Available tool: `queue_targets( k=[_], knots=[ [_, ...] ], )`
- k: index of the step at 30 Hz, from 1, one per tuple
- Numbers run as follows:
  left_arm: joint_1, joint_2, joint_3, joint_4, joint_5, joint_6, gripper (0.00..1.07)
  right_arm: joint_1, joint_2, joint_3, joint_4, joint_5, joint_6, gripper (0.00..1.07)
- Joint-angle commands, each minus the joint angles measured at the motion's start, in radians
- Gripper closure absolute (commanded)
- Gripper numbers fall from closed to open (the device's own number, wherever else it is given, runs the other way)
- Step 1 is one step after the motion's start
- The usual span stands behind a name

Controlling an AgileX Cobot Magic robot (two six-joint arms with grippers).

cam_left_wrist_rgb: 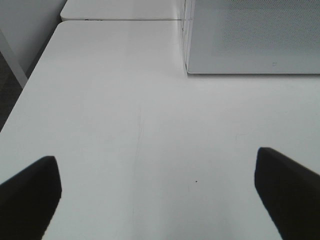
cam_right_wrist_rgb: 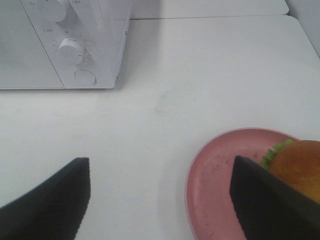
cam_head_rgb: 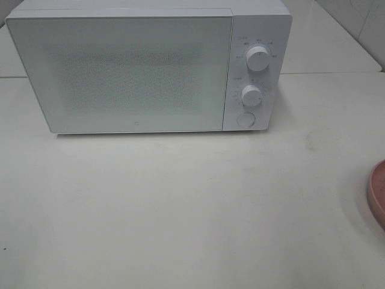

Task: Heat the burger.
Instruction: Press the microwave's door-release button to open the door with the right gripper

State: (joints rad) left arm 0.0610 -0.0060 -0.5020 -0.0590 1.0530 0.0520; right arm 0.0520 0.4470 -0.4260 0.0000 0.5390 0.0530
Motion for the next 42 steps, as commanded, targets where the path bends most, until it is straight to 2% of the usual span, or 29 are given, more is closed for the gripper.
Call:
queue_targets(
  k=[1, 13, 21, 26, 34, 38, 40, 42],
  knots=[
    [-0.002, -0.025, 0.004, -0.006, -0.015, 0.000, 0.06, 0.002, 0.032, 0.021, 0.005, -0.079, -0.003, 0.32],
    [-0.002, -0.025, 0.004, -0.006, -0.015, 0.000, 0.06, 0.002, 0.241, 0.089, 0.005, -0.387, -0.003, 0.32],
    [-0.002, -0.025, 0.004, -0.006, -0.015, 0.000, 0.06, 0.002, 0.365, 0.089, 0.005, -0.558, -0.003, 0.32],
    [-0.002, -0.025, 0.004, -0.006, -0.015, 0.000, 0.06, 0.002, 0.494, 0.089, 0.005, -0.770, 0.005, 0.32],
    [-0.002, -0.025, 0.004, -0.006, -0.015, 0.000, 0.06, 0.002, 0.614, 0.089, 0.013, -0.953, 0.005, 0.32],
    [-0.002, -0.025, 0.004, -0.006, -0.015, 0.000, 0.06, 0.025, 0.665, 0.089, 0.065, -1.015, -0.001, 0.32],
    [-0.002, -0.025, 0.004, -0.006, -0.015, 0.000, 0.06, 0.105, 0.735, 0.089, 0.104, -1.089, -0.053, 0.33],
    [-0.002, -0.025, 0.004, -0.006, -0.015, 0.000, 0.06, 0.131, 0.755, 0.089, 0.112, -1.111, -0.076, 0.33]
  ],
)
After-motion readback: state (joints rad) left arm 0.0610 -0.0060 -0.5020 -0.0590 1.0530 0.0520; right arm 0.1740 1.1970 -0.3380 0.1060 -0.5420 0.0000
